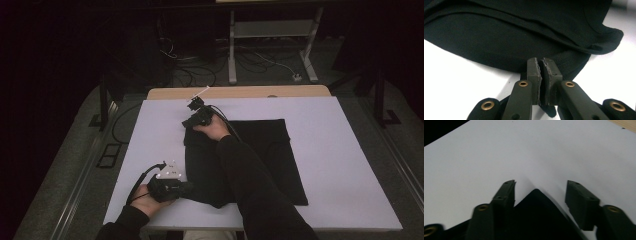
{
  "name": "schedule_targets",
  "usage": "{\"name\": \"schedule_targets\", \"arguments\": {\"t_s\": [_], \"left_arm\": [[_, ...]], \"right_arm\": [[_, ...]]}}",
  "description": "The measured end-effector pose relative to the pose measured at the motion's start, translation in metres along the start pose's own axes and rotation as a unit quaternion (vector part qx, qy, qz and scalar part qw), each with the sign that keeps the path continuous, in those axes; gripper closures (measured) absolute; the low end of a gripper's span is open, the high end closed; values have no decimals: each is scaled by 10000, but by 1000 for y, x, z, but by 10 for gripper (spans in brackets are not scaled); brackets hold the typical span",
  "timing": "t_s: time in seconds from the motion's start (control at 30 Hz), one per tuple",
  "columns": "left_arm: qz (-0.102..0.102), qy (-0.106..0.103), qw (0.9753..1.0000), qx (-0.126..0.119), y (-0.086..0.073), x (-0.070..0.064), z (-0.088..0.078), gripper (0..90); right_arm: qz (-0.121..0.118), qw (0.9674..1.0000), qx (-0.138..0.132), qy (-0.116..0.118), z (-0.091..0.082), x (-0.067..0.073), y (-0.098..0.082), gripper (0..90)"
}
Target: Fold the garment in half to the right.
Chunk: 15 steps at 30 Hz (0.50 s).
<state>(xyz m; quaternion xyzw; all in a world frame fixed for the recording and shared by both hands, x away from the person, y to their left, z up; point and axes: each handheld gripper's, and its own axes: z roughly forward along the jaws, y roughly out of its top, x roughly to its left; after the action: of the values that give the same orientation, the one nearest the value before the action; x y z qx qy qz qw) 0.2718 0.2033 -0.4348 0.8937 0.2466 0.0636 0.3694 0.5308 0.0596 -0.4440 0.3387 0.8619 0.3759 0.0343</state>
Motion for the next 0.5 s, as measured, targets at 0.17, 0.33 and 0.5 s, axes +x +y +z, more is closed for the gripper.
{"name": "schedule_targets", "arguments": {"t_s": [0.17, 0.33, 0.5], "left_arm": [[-105, -19, 9999, 18, 0, 1, 0, 826], [-164, -40, 9999, -10, 0, 1, 1, 826], [-136, -56, 9999, -31, 0, 1, 1, 825]], "right_arm": [[-116, 9999, 63, -82, 3, 5, 0, 569], [-167, 9998, 100, -93, 4, 7, 0, 703], [-264, 9993, 183, -199, 0, 9, 1, 848]]}}
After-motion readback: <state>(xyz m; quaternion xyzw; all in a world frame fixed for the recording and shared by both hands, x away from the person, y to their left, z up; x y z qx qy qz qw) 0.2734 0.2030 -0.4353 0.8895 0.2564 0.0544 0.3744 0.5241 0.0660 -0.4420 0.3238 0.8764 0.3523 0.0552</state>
